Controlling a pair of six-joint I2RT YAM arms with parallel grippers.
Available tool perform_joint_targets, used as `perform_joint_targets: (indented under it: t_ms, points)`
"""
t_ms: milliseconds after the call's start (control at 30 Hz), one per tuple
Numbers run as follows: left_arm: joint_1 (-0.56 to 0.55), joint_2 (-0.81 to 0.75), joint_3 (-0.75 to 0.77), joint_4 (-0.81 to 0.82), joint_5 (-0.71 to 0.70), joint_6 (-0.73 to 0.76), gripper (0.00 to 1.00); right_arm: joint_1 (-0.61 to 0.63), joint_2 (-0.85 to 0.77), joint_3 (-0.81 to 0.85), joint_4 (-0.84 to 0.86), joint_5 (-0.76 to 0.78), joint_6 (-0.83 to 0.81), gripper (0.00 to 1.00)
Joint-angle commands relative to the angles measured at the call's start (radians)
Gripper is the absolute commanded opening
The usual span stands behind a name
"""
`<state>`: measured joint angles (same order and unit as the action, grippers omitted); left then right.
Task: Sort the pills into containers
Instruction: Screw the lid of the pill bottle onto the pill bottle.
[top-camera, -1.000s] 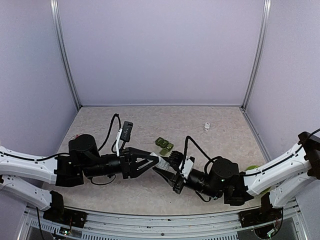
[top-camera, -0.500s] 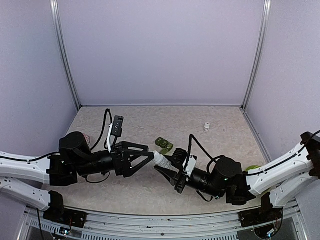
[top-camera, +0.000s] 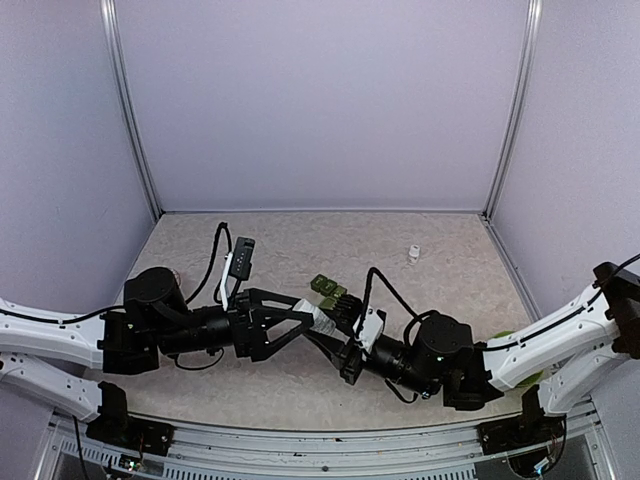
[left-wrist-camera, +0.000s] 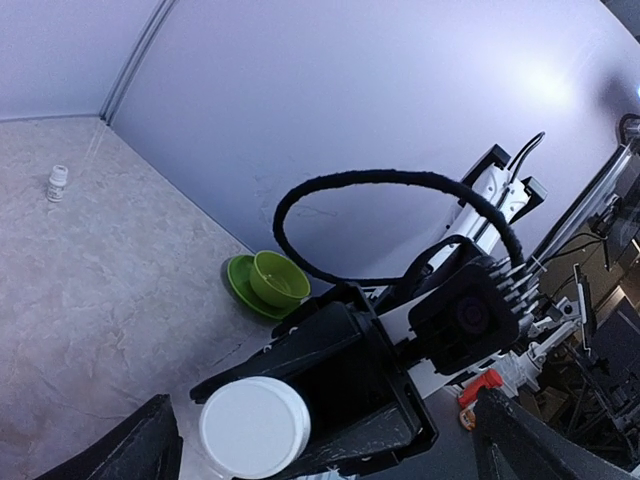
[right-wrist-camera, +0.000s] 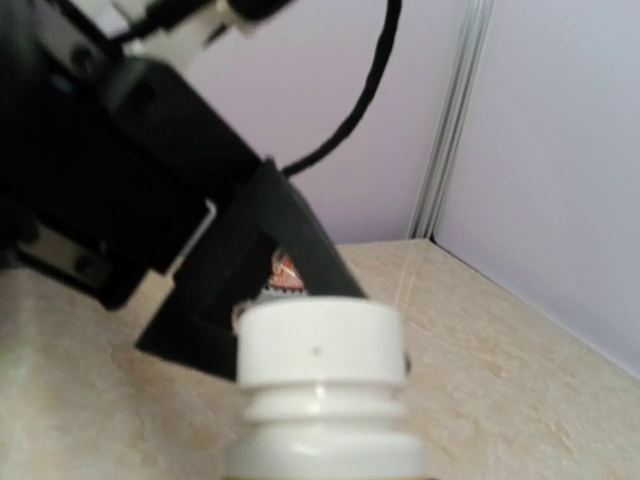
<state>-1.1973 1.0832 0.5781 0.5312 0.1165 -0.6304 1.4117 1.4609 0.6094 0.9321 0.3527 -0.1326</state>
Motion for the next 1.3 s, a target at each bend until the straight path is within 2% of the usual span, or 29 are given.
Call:
perform_joint_targets:
  t_ms: [0, 300, 767, 1000, 1267]
  points:
    - [-0.014, -0.008, -0.009, 0.054, 0.015, 0.004, 0.99, 0.007, 0.028, 0.023, 0.003, 0.023, 0.011, 0.09]
    - [-0.036, 0.015, -0.014, 0.114, 0.039, -0.003, 0.99, 0.007, 0.071, 0.048, -0.009, 0.014, 0.021, 0.08]
    - [-0.043, -0.002, -0.010, 0.118, 0.034, 0.012, 0.99, 0.007, 0.132, 0.097, -0.038, -0.109, 0.040, 0.08]
    - [-0.043, -0.059, -0.023, 0.028, -0.048, 0.023, 0.99, -0.002, 0.036, 0.035, -0.014, -0.068, 0.041, 0.08]
    - [-0.043, -0.062, -0.026, 0.016, -0.045, 0.022, 0.99, -0.024, -0.043, -0.003, -0.037, 0.003, 0.025, 0.08]
